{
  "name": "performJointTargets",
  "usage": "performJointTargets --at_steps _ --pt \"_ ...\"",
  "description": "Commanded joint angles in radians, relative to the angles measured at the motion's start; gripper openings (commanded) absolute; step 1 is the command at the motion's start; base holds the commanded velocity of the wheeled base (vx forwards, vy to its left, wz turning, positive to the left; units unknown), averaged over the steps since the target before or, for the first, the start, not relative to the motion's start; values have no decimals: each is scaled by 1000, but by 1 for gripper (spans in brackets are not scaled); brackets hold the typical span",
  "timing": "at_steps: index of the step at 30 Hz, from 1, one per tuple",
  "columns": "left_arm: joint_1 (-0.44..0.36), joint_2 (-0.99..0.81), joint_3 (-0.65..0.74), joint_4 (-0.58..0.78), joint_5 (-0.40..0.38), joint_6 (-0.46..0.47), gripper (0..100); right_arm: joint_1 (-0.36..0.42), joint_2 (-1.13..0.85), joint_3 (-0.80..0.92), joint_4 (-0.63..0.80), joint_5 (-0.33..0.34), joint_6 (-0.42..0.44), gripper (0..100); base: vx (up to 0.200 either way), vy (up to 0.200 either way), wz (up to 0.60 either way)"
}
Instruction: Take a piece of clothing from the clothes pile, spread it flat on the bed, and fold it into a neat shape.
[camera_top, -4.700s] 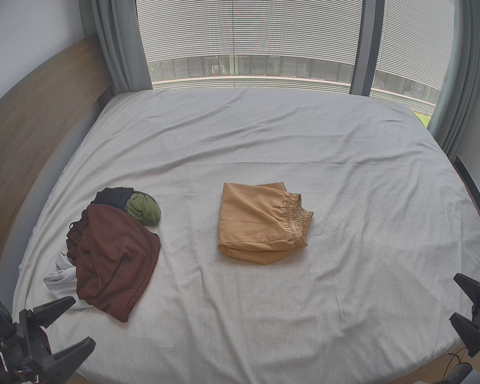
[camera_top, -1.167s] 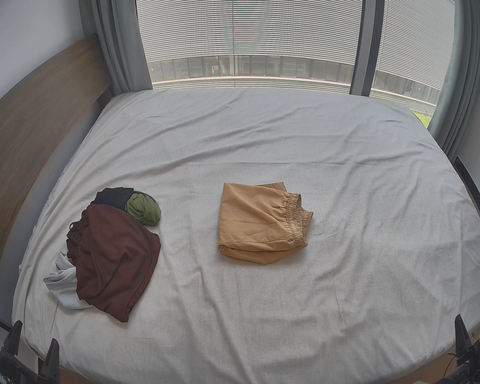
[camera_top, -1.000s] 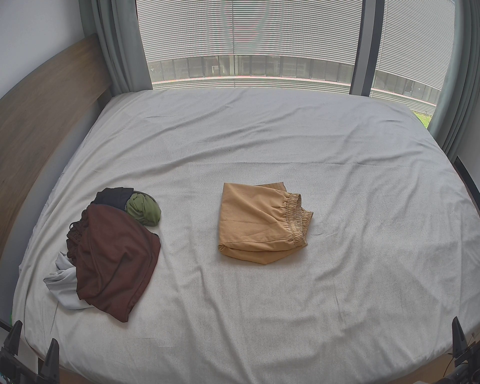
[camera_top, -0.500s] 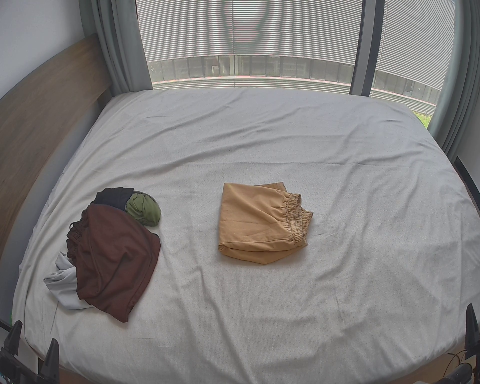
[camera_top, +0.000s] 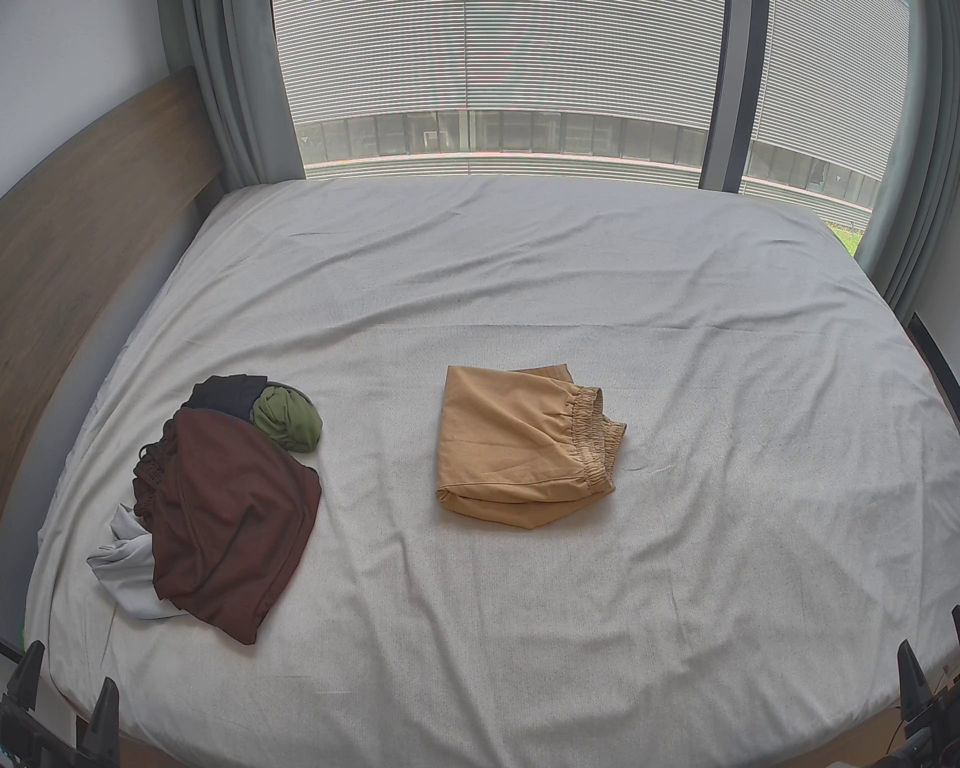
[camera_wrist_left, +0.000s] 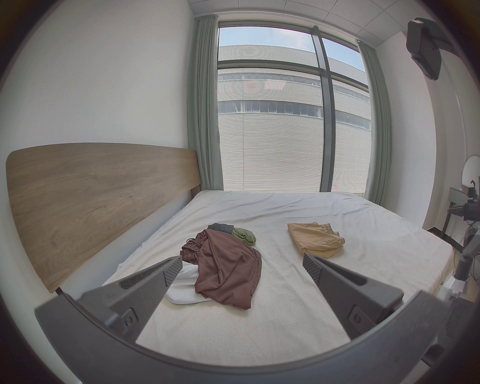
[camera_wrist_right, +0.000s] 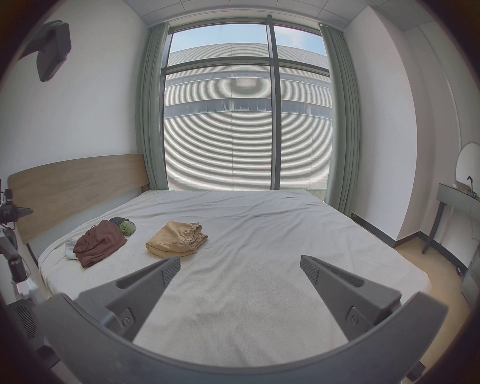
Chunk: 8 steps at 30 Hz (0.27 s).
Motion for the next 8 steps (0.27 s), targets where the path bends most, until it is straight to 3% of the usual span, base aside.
performJointTargets --at_steps 1,8 --pt "0 -13 18 0 0 0 100 2 -15 15 0 1 -2 100 0 0 0" --pt "0 -13 18 0 0 0 100 2 -15 15 0 1 -2 100 0 0 0"
